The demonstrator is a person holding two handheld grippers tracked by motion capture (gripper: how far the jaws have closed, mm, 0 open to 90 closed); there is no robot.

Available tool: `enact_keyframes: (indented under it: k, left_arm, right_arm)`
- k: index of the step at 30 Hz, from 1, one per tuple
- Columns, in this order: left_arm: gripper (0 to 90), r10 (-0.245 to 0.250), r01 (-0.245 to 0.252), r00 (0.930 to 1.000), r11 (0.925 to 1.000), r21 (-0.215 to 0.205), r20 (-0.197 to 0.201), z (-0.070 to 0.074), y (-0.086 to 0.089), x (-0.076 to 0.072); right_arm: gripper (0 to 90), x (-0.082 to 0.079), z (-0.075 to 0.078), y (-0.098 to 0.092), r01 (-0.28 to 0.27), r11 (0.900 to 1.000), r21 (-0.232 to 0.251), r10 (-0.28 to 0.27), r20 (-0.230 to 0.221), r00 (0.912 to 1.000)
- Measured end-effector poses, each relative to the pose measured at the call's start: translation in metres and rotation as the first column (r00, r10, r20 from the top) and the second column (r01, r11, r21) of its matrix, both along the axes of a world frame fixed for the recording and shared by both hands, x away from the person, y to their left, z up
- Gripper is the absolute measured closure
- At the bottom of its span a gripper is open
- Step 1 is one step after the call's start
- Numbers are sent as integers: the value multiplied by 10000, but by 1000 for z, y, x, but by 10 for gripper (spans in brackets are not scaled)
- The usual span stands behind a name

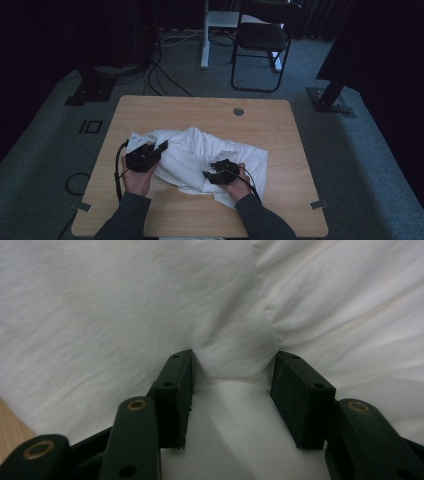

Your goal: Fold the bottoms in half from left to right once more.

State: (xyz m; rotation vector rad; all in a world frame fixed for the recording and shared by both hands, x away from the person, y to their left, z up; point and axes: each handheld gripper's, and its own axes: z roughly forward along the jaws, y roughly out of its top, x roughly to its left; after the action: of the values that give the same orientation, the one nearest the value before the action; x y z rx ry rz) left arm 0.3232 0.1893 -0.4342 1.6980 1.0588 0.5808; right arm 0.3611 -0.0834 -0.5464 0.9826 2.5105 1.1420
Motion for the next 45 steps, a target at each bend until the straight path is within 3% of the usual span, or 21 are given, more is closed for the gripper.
enact_keyframes:
  k: [6,10,14,16,18,21,24,26,28,29,35,41,45]
  left_arm:
    - [802,-906,893,9946,9956,280,503,20,-31,0]
    - [802,-1366,1337,9891,9896,535,554,20,-48,0]
    - [802,-1518,1465,9869,9850,909,545,13,-57,-2]
    - [802,-1516,1461,9870,9846,956,529,11,-56,-2]
    - [801,-1506,1454,9874,9845,982,478,10,-54,-2]
    - [801,-1480,1435,9880,9853,930,441,9,-52,-2]
    - [802,-1570,1521,9865,9839,940,470,9,-54,-4]
    - [801,-1740,1686,9836,9807,992,483,9,-58,-4]
    - [802,-1840,1787,9817,9789,992,480,9,-60,-5]
    - [801,-2042,1980,9776,9742,1078,499,10,-66,-6]
    - [802,-2472,2389,9677,9619,1333,491,9,-79,-10]
    - [802,-2618,2580,9649,9596,1128,202,0,-85,-4]
    - [802,-2688,2699,9629,9591,852,-244,-12,-87,5]
  right_arm:
    - [505,4,-3,16,-216,9996,185,212,211,9996]
    - [506,7,-5,30,-457,9980,426,438,444,9981]
    - [480,11,1,32,-881,9950,463,866,334,9957]
    - [436,7,11,21,-1006,9908,901,969,443,9943]
    - [420,-1,25,1,-717,9903,1190,623,808,9948]
    - [406,-12,34,-33,160,9976,675,-236,1139,9932]
    - [387,-17,20,-56,965,9953,-113,-951,904,9914]
    - [379,-16,5,-62,1301,9913,-186,-1293,403,9908]
    - [382,-14,-6,-59,1319,9909,-257,-1314,187,9911]
    - [384,-12,-9,-55,1282,9909,-399,-1274,211,9916]
    - [412,3,-12,-39,1006,9948,-183,-999,356,9944]
    - [412,14,-13,-5,378,9993,8,-378,372,9986]
    - [376,17,-13,10,-603,9977,319,596,217,9980]
